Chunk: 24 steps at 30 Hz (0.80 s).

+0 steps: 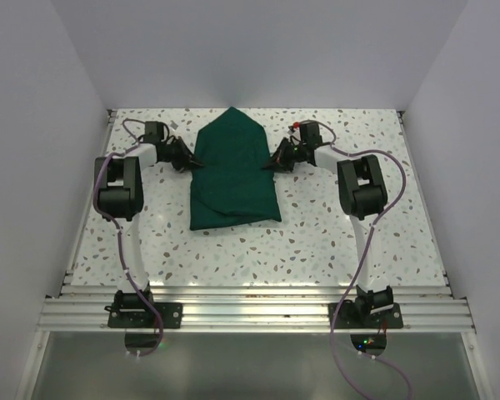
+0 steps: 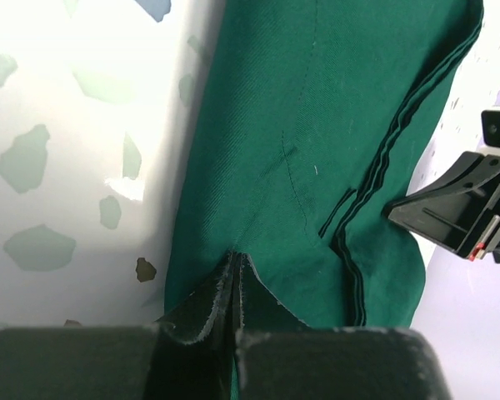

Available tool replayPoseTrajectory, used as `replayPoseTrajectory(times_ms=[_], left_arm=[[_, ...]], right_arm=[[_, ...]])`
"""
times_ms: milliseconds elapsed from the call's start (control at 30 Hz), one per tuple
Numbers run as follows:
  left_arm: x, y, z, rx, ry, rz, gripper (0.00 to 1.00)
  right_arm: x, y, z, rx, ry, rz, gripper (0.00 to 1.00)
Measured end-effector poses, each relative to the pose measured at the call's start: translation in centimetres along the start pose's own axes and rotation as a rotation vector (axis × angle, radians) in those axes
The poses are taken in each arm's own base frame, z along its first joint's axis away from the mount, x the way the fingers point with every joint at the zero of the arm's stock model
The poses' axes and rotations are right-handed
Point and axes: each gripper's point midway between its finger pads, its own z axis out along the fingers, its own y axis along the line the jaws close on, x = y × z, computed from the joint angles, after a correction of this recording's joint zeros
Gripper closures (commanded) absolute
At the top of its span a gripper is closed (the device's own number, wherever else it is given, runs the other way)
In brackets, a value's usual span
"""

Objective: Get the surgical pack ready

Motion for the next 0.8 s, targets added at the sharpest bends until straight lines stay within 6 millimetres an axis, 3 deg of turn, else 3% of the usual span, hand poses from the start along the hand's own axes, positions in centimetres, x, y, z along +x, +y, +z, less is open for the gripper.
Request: replayPoseTrajectory(times_ms=[100, 200, 367, 467, 800], left_arm=[[-0.1, -0.2, -0.1, 0.008, 0.003, 0.022, 0.89], [-0.7, -0.7, -0.3, 0.013, -0.007, 0.044, 0.88], [-2.4, -2.0, -1.1, 0.044, -0.048, 0.073, 0.86], [-1.9, -1.9, -1.5, 0.052, -0.043, 0.07, 0.86], [4.3, 0.6, -2.1, 0.054, 0.087, -0.008, 0.87]], right_arm=[[-0.1, 0.2, -0.1, 0.0, -0.005, -0.008, 1.0], [-0.8, 1.0, -0.3, -0.005, -0.018, -0.014, 1.0], [-3.6, 5.1, -1.3, -0.07, -0.078, -0.065, 1.0], [-4.6, 6.7, -1.8, -0.1, -0.102, -0.099, 1.0], [-1.7, 3.1, -0.9, -0.04, -0.022, -0.047, 1.0]])
